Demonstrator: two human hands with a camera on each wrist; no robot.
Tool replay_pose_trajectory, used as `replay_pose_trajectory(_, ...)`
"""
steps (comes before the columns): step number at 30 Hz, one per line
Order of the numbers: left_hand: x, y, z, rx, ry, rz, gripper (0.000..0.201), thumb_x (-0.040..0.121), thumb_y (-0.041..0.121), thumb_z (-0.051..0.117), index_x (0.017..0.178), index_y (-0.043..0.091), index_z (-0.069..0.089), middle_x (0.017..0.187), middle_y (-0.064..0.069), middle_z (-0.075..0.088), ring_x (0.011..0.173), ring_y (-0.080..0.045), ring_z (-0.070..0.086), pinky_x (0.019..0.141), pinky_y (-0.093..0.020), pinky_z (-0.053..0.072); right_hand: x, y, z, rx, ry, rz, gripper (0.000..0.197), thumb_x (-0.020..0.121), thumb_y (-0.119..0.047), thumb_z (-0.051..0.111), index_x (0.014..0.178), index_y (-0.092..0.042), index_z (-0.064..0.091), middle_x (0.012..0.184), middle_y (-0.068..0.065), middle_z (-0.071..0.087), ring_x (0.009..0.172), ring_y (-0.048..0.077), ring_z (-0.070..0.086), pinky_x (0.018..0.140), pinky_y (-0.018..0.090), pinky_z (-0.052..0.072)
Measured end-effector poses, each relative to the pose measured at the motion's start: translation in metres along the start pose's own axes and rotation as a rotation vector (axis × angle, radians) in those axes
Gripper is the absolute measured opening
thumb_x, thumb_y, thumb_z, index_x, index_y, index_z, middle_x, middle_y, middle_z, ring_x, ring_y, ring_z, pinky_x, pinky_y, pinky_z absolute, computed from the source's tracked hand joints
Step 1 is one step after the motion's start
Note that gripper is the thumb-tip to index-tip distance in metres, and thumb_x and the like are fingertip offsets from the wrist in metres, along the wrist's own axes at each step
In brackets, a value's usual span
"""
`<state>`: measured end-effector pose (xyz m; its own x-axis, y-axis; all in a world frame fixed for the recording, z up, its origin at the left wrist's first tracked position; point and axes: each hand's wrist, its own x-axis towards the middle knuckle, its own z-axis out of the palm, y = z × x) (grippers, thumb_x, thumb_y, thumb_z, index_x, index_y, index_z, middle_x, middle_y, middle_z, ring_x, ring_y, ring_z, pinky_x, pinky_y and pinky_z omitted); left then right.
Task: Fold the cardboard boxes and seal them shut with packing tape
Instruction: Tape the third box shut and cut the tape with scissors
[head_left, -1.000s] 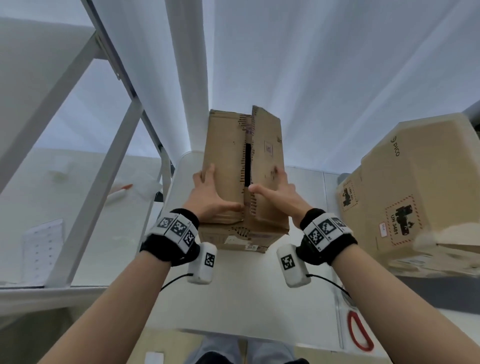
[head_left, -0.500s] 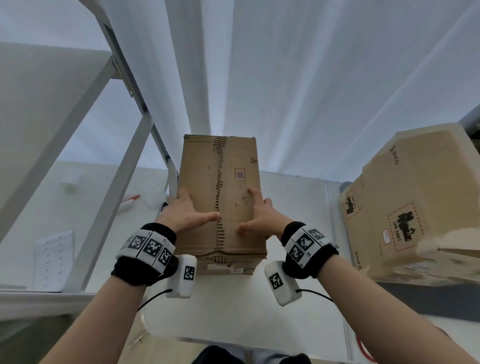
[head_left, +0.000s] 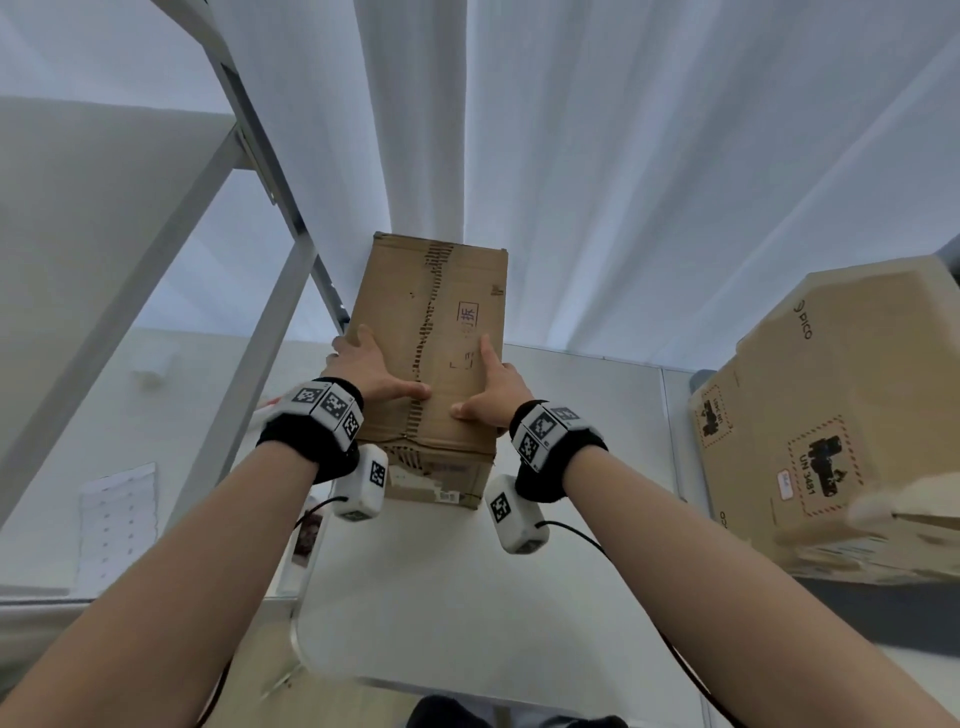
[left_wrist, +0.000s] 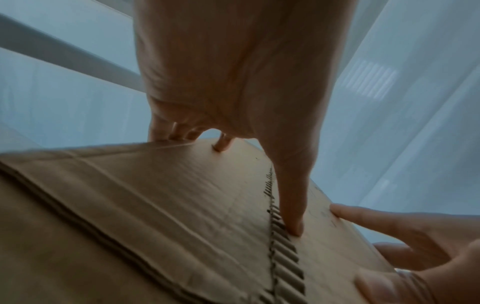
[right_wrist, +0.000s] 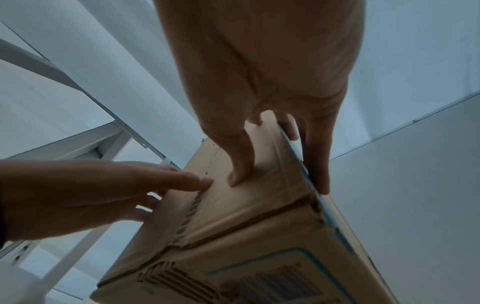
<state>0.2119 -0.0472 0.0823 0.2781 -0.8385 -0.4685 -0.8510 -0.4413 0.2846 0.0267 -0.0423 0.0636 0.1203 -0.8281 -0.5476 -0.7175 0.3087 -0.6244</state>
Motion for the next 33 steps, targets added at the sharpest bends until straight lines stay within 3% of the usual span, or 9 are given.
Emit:
replay_pose_trajectory(4,0.003,0.002,0.003,0.031,-0.004,-0.031,0.129,0.054,0.064,0.087,0.149,0.011,0.017,0.148,-0.025,0.027,0.134,-0.041,0.039,0.111,-0.052,0.037,-0.003,0.005,0.002,0.004,0.022,-0.027,0.117,0.077,-0.031,0.082,0.156,-0.039,-0.004,0.15,0.009,0.035,0.132,0.034,0.046,0.104,0.054,0.046)
replay_pose_trajectory(7,0.0,0.012,0.002,0.105,0.029,-0.053,0.134,0.053,0.063,0.088,0.152,0.008,0.016,0.157,-0.026,0.012,0.144,-0.044,0.021,0.117,-0.056,0.024,-0.013,0.009,-0.004,-0.009,0.056,-0.056,0.099,0.082,-0.032,0.078,0.156,-0.031,0.013,0.147,0.01,0.035,0.131,0.033,0.047,0.108,0.05,0.043)
replay_pose_trajectory(12,-0.023,0.074,0.001,0.179,0.174,0.189,0.102,0.078,0.054,0.072,0.155,0.015,0.018,0.163,-0.016,0.001,0.15,-0.039,-0.001,0.122,-0.054,0.005,-0.04,0.019,-0.06,-0.052,0.214,-0.051,0.061,0.093,-0.031,0.061,0.147,-0.02,0.036,0.145,0.011,0.035,0.122,0.03,0.053,0.101,0.041,0.045)
replay_pose_trajectory(18,-0.071,0.209,0.008,0.01,0.035,0.436,0.077,0.086,0.06,0.06,0.144,0.014,0.039,0.148,-0.012,0.04,0.14,-0.032,0.035,0.112,-0.048,0.033,-0.09,0.057,-0.185,-0.044,0.509,-0.008,0.045,0.092,-0.03,0.06,0.134,-0.016,0.05,0.139,0.011,0.044,0.118,0.027,0.054,0.096,0.037,0.045)
replay_pose_trajectory(21,-0.112,0.281,0.017,-0.073,-0.063,0.542,0.072,0.089,0.056,0.06,0.14,0.008,0.045,0.141,-0.012,0.051,0.13,-0.03,0.048,0.104,-0.04,0.042,-0.121,0.088,-0.245,-0.04,0.625,0.056,0.044,0.091,-0.03,0.061,0.131,-0.015,0.052,0.136,0.012,0.049,0.119,0.028,0.053,0.091,0.034,0.044)
replay_pose_trajectory(24,-0.154,0.345,0.029,-0.032,-0.164,0.623,0.076,0.091,0.06,0.055,0.135,-0.002,0.051,0.137,-0.018,0.057,0.122,-0.033,0.056,0.09,-0.04,0.047,-0.155,0.121,-0.296,-0.042,0.745,0.129,0.042,0.087,-0.032,0.059,0.126,-0.019,0.053,0.133,0.009,0.053,0.12,0.029,0.052,0.099,0.039,0.046)
replay_pose_trajectory(26,-0.186,0.38,0.039,-0.022,-0.241,0.646,0.073,0.093,0.059,0.053,0.136,0.0,0.051,0.138,-0.014,0.054,0.122,-0.031,0.055,0.083,-0.035,0.044,-0.176,0.144,-0.324,-0.11,0.799,0.197,0.043,0.086,-0.034,0.058,0.127,-0.021,0.053,0.132,0.008,0.052,0.12,0.031,0.052,0.102,0.042,0.045)
replay_pose_trajectory(31,-0.246,0.438,0.077,0.007,-0.37,0.686,0.075,0.094,0.056,0.056,0.148,0.008,0.036,0.154,-0.013,0.037,0.14,-0.028,0.037,0.109,-0.036,0.033,-0.206,0.203,-0.367,-0.112,0.805,0.355,0.051,0.085,-0.032,0.067,0.128,-0.011,0.051,0.124,0.013,0.054,0.105,0.029,0.054,0.083,0.036,0.046)
replay_pose_trajectory(33,-0.254,0.452,0.099,0.004,-0.382,0.63,0.09,0.088,0.064,0.059,0.152,0.009,0.028,0.156,-0.014,0.034,0.141,-0.03,0.036,0.11,-0.04,0.032,-0.212,0.225,-0.374,-0.098,0.726,0.414,0.056,0.089,-0.025,0.065,0.139,-0.007,0.045,0.135,0.02,0.049,0.123,0.034,0.048,0.099,0.039,0.044)
